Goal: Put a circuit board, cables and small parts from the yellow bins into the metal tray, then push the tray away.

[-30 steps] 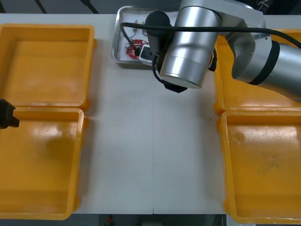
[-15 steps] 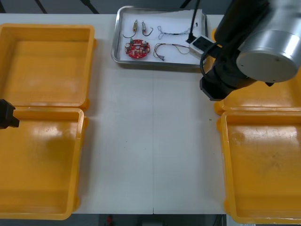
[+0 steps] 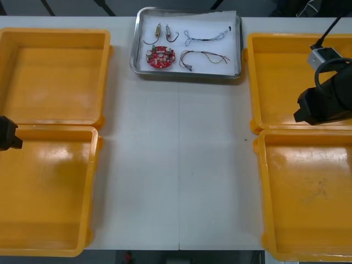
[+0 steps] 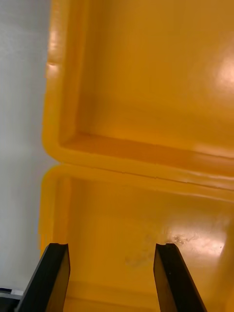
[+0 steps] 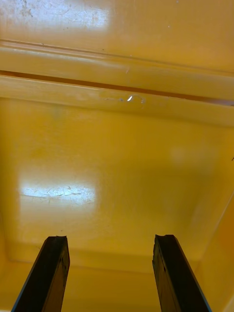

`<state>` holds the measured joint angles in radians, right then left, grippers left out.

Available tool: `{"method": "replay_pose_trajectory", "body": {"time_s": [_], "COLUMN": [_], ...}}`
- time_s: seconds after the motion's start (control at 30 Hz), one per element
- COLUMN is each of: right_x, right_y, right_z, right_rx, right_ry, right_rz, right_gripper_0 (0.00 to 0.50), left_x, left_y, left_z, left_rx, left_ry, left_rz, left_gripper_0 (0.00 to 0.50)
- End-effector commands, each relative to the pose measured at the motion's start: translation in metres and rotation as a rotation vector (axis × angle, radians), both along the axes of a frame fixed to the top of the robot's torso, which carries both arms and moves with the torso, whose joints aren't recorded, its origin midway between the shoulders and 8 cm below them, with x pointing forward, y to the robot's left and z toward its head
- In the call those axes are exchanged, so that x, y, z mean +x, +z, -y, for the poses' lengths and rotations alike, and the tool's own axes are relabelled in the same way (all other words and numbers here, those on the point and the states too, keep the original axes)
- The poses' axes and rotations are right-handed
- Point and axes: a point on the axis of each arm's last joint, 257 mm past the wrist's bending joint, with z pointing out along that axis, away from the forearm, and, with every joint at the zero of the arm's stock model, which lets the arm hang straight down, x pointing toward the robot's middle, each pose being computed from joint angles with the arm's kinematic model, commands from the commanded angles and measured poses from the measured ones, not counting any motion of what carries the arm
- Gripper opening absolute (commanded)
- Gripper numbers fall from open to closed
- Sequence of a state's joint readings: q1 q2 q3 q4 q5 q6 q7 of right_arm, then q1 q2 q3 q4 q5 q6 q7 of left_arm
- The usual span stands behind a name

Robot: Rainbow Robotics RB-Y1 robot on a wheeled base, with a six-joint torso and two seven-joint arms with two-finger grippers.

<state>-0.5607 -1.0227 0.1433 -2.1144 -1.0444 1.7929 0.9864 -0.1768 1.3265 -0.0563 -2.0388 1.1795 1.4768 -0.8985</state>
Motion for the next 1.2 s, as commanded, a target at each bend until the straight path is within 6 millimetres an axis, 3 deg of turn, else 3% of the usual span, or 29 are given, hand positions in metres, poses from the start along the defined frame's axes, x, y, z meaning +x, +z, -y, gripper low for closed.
{"method": "replay_pose_trajectory", "body": {"time_s": [0.03,0.17,0.33,0.67,1.2], "right_x": [-0.006,-0.01,-0.008,0.003,-0.005], "right_y": [0.005,-0.002,-0.008,-0.025,-0.059], "right_z": [0.046,0.069,0.084,0.099,0.111], "right_rx": [0.048,0.077,0.082,0.056,0.083], "right_ry": [-0.136,-0.206,-0.246,-0.168,-0.222], "right_rz": [-0.007,-0.026,-0.046,-0.03,-0.062], "right_gripper_0": [0.5,0.5,0.5,0.5,0.5], "left_x": [0.0,0.0,0.0,0.0,0.0], "left_y": [0.012,0.012,0.012,0.012,0.012], "left_z": [-0.012,-0.012,-0.012,-0.012,-0.012], "left_rx": [0.085,0.085,0.085,0.085,0.085], "left_ry": [-0.09,-0.09,-0.09,-0.09,-0.09], "left_rz": [0.011,0.011,0.011,0.011,0.011], "left_gripper_0": [0.5,0.5,0.5,0.5,0.5]}}
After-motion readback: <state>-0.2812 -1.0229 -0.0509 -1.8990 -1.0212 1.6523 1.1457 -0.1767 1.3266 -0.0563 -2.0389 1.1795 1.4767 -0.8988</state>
